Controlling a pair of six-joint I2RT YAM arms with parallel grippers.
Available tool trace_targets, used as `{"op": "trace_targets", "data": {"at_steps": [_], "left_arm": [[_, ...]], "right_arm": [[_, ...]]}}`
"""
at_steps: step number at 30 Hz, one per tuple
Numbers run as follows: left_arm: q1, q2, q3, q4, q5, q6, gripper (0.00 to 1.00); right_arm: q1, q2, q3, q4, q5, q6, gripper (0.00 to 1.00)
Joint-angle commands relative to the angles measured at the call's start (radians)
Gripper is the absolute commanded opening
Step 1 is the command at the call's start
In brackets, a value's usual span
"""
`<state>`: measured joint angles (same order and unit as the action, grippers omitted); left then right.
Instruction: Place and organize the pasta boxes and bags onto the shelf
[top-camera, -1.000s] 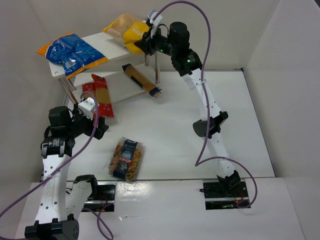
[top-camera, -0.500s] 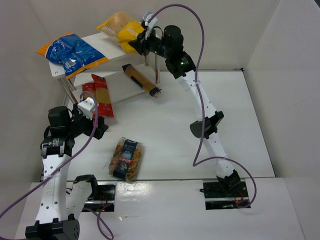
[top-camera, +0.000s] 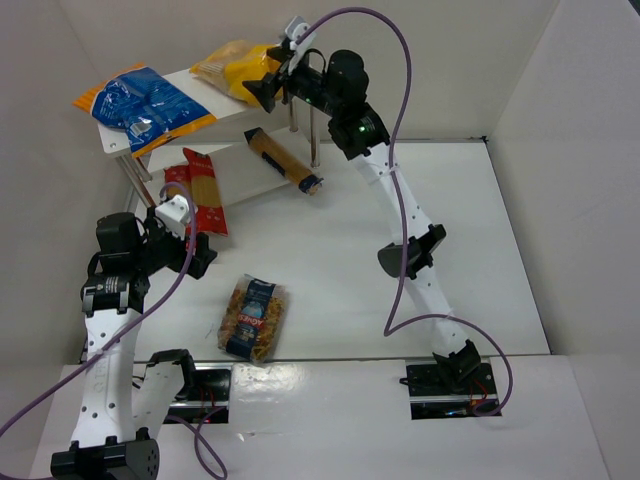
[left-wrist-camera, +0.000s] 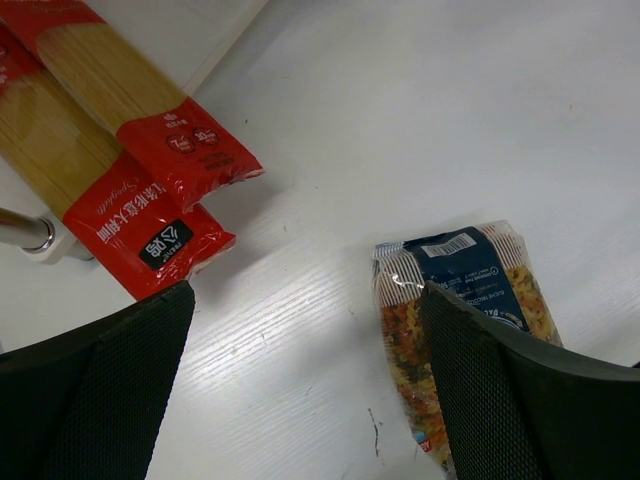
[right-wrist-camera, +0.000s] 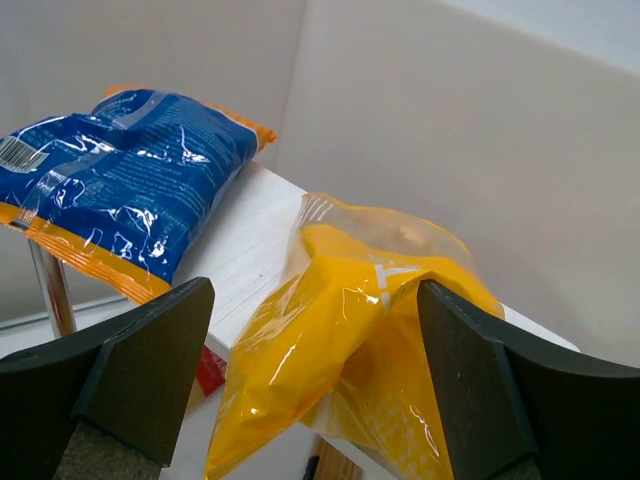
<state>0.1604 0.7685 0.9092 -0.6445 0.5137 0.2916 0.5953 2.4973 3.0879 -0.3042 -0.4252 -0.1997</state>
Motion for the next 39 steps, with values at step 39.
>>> {"op": "trace_targets", "data": {"at_steps": [39], "left_arm": [[0.005, -0.080, 0.000, 0.005, 0.068, 0.011, 0.99]], "right_arm": [[0.024, -0.800, -0.711, -0.517, 0.155, 0.037, 1.00]]}}
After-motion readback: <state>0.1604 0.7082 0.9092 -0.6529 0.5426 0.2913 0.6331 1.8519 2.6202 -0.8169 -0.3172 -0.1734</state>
